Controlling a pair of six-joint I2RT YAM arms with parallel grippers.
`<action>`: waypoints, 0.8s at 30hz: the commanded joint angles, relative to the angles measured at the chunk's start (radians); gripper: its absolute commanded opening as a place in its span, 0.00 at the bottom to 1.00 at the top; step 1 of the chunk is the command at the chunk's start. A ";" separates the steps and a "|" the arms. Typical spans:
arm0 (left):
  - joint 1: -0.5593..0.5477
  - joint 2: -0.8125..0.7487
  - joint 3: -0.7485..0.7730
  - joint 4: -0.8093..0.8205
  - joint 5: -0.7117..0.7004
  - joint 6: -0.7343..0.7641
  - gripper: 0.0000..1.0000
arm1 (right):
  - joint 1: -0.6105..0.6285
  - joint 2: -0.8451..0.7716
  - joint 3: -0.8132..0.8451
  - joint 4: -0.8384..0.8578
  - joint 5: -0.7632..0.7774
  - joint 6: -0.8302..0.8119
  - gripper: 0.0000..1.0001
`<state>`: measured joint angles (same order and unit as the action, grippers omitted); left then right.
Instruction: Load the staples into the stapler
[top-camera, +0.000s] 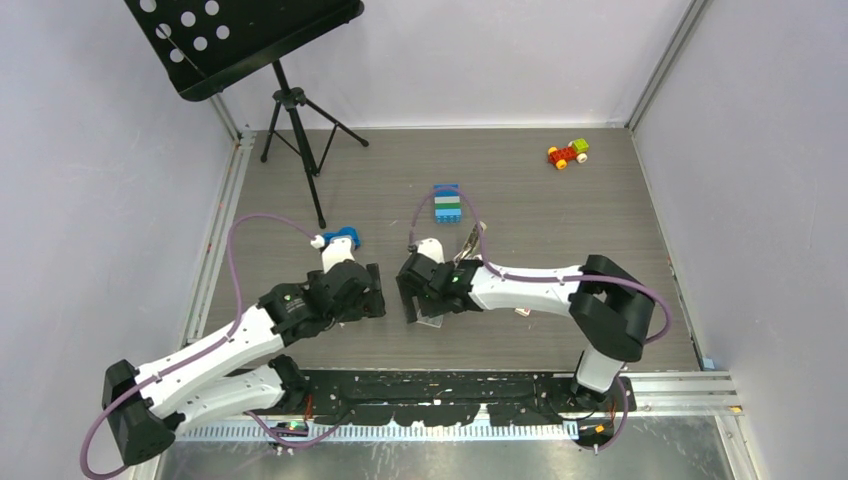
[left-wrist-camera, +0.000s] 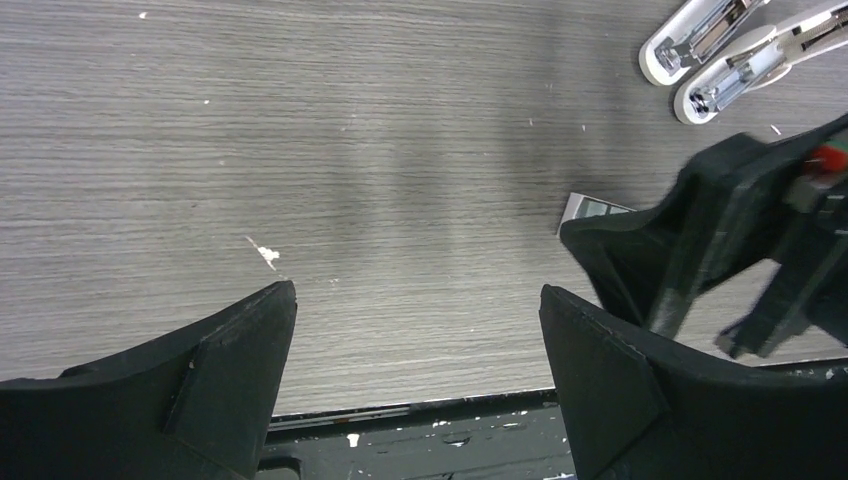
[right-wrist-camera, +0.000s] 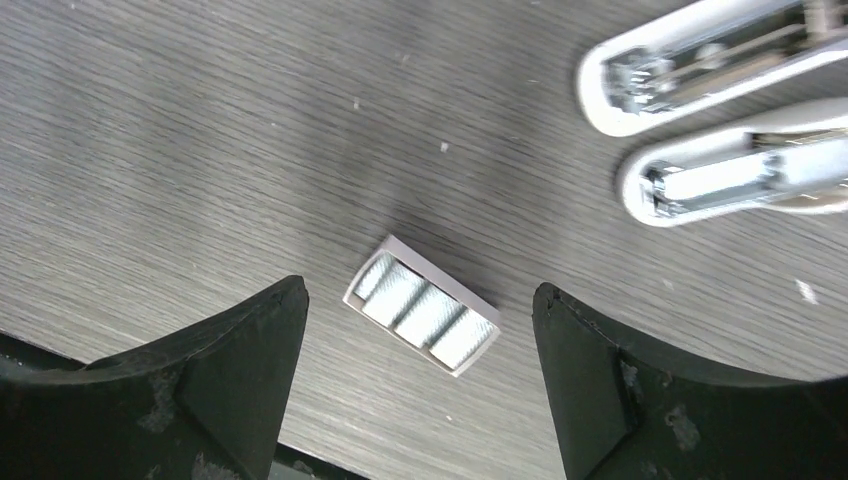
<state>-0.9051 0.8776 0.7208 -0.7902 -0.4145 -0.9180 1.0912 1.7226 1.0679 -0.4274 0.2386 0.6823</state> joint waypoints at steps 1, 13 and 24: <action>-0.002 0.030 0.003 0.081 0.054 0.036 0.94 | 0.003 -0.144 0.040 -0.072 0.165 -0.026 0.87; -0.038 0.233 0.070 0.200 0.184 0.122 0.89 | -0.113 -0.469 -0.084 -0.295 0.524 0.053 0.88; -0.117 0.493 0.202 0.230 0.187 0.165 0.71 | -0.148 -0.787 -0.083 -0.525 0.759 0.061 0.88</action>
<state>-1.0050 1.3163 0.8711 -0.6067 -0.2337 -0.7773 0.9470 1.0157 0.9592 -0.8452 0.8436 0.7158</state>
